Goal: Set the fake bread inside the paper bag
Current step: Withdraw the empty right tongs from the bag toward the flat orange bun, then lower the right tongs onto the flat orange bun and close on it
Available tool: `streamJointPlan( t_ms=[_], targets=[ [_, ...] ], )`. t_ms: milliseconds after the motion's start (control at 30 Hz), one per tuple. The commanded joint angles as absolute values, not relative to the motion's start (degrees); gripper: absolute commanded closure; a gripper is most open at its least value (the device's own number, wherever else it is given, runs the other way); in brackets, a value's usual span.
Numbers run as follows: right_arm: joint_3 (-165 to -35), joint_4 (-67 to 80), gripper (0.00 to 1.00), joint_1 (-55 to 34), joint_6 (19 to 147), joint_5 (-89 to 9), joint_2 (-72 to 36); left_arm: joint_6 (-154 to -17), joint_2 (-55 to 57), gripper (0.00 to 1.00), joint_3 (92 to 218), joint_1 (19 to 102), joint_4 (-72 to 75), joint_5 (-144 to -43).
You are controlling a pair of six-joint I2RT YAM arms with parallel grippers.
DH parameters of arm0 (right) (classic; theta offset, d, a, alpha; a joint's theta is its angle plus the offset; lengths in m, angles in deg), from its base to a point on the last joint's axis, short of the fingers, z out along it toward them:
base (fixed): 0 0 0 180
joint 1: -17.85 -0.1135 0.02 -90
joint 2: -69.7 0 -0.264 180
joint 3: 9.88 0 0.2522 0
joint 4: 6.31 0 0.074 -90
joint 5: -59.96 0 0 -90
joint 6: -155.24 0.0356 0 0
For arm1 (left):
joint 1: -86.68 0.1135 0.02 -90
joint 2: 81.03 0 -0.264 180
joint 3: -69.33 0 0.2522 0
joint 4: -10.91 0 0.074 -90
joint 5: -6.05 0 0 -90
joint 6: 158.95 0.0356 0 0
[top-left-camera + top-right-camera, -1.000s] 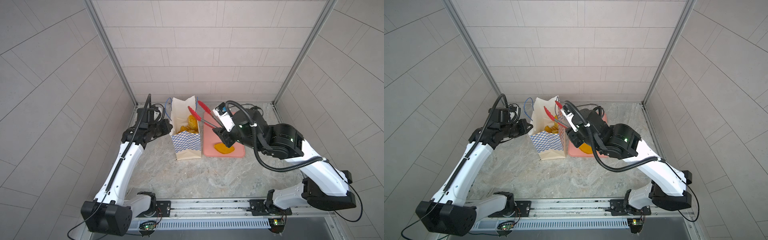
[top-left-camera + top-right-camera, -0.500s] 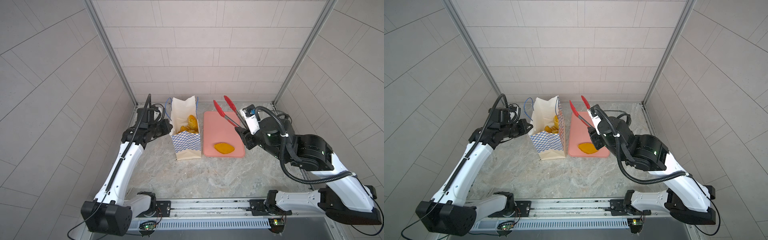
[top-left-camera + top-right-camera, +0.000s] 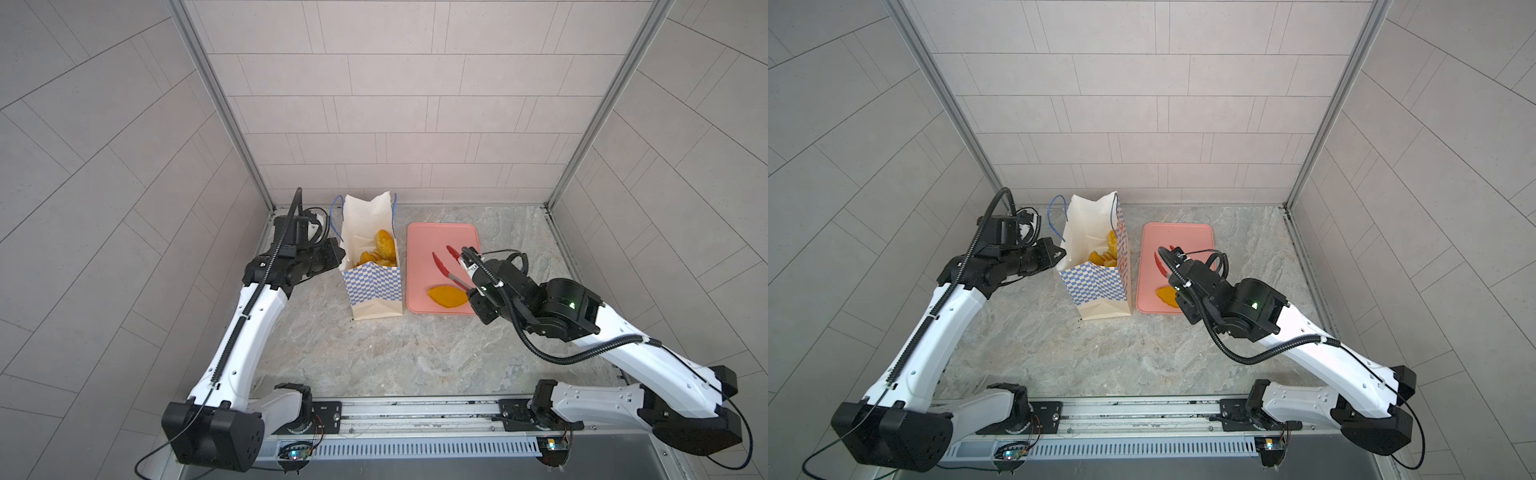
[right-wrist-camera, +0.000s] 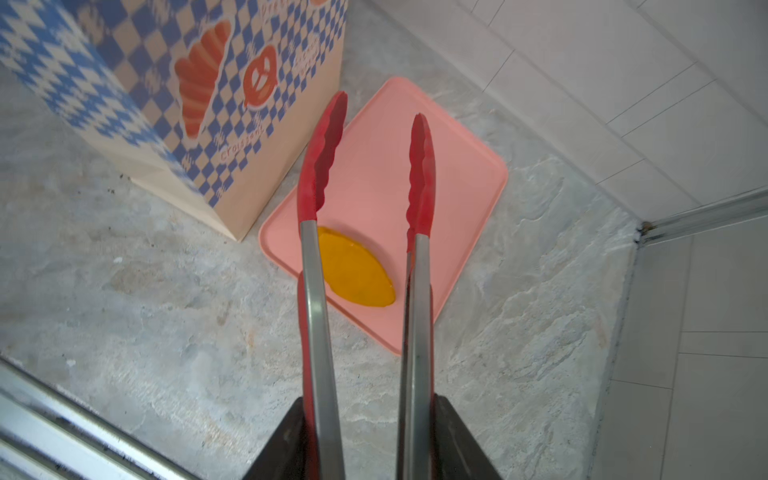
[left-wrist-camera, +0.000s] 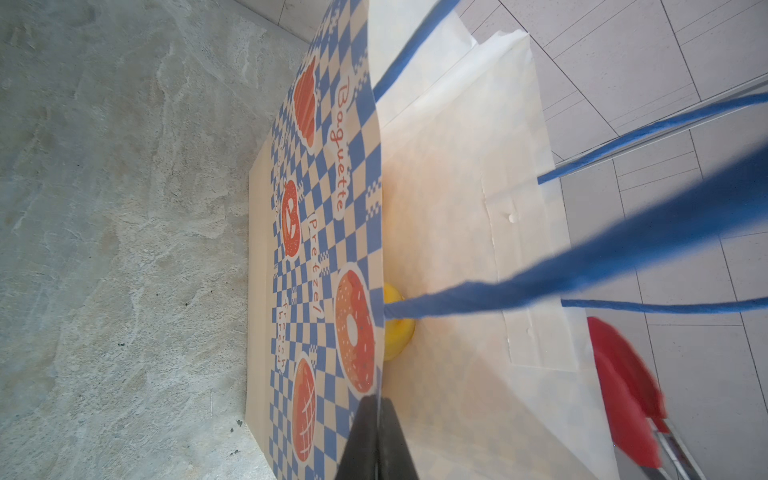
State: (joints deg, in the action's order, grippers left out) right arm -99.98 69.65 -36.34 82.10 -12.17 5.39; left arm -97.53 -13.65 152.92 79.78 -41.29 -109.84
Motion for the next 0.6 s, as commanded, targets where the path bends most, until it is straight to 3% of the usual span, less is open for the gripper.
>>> streamJointPlan(
  t_ms=[0, 267, 567],
  targets=[
    [-95.5, 66.3, 0.58, -36.3, 85.2, -20.1, 6.8, -97.1, -14.4, 1.00, 152.9, 79.5, -40.9, -110.3],
    [-86.5, 63.3, 0.60, -36.4, 85.0, -28.8, 8.7, -97.1, -14.3, 1.00, 152.5, 79.5, -40.6, -110.4],
    [-84.0, 61.9, 0.62, -33.6, 84.6, -26.6, 4.3, -96.9, -14.6, 1.00, 152.2, 79.5, -40.8, -110.3]
  ],
)
